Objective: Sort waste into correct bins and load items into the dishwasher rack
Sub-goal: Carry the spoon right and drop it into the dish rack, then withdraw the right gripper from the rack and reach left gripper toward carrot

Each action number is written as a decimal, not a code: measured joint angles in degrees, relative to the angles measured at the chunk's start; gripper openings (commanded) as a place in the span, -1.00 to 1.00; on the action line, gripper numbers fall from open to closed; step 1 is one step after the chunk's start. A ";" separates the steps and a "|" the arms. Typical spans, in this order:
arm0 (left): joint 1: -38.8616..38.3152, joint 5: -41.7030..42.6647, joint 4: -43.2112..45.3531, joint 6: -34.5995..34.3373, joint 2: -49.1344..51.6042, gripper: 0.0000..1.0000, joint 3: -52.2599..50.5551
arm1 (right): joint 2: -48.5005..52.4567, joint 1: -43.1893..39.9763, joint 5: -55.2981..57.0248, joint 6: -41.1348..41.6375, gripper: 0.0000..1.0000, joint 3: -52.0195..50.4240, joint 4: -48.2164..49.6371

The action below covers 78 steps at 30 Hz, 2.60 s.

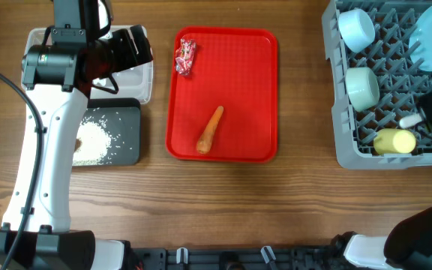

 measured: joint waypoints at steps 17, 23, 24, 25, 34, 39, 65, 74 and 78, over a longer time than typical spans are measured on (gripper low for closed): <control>0.00 0.00 0.00 0.00 0.00 1.00 0.00 | 0.11 -0.17 6.19 17.57 -0.57 -5.90 13.35; 0.00 0.00 0.00 0.00 0.00 1.00 0.00 | 0.11 -0.17 6.75 13.42 -0.17 -5.90 15.45; 0.00 0.00 0.00 0.00 0.00 1.00 0.00 | 0.11 -0.17 6.78 12.57 -0.17 -5.90 15.45; 0.00 0.00 0.00 0.00 0.00 1.00 0.00 | 0.11 -0.17 6.78 12.15 -0.15 -5.90 15.45; 0.00 0.00 0.00 0.00 0.00 1.00 0.00 | 0.11 -0.17 4.11 5.86 0.20 -5.90 16.74; 0.00 0.00 0.00 0.00 0.00 1.00 0.00 | 0.11 -0.17 -5.57 -5.27 0.21 -5.79 17.59; 0.00 0.72 1.92 -0.42 0.00 1.00 0.00 | -14.14 21.53 -29.73 -29.77 0.99 -3.52 18.32; 0.00 5.55 2.93 -2.32 0.00 0.99 0.00 | -14.14 16.65 -28.55 -29.35 1.00 -3.52 16.59; -2.01 11.93 2.89 -0.94 0.79 0.89 0.00 | -14.14 13.35 -27.96 -27.45 0.99 -3.52 16.35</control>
